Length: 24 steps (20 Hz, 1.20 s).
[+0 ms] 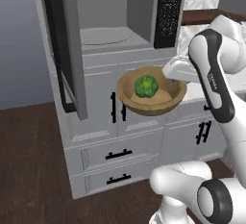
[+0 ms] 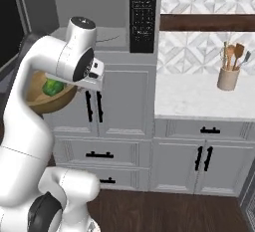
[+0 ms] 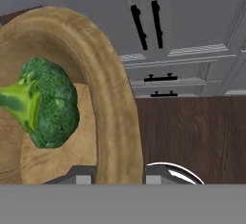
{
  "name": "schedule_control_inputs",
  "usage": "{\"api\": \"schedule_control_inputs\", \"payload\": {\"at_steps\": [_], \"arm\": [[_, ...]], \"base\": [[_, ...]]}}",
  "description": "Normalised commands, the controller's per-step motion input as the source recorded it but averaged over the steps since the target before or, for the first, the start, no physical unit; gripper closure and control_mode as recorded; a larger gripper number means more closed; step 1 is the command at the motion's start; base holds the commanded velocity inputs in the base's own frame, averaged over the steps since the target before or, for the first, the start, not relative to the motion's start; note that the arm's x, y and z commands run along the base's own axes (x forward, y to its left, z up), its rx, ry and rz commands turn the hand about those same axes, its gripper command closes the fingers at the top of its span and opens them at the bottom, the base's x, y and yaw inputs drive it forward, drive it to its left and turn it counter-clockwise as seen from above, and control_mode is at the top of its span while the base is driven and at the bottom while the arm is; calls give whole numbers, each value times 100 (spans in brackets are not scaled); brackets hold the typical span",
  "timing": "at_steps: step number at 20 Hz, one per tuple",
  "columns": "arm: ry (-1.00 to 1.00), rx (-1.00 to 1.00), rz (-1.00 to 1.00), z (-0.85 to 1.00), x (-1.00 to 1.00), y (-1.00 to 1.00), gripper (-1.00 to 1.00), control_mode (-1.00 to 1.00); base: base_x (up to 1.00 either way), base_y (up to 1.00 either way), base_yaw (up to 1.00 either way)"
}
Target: Pick the broccoli from the sink and place it in the bowl. Then pick the bowl and place it in the microwave. Then close the microwave door and press the start button.
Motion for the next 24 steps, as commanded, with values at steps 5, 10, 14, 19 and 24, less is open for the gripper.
{"api": "schedule_control_inputs", "payload": {"at_steps": [5, 10, 14, 19, 24], "arm": [[0, 0, 0, 0, 0, 0, 100, 100], [0, 0, 0, 0, 0, 0, 100, 100], [0, 0, 0, 0, 0, 0, 100, 100], [0, 0, 0, 0, 0, 0, 100, 100], [-6, 2, 0, 56, 41, -5, 100, -100]], "base": [[90, -23, 40], [68, -9, 29], [39, -10, 32], [0, -10, 14], [1, 0, 0]]}}
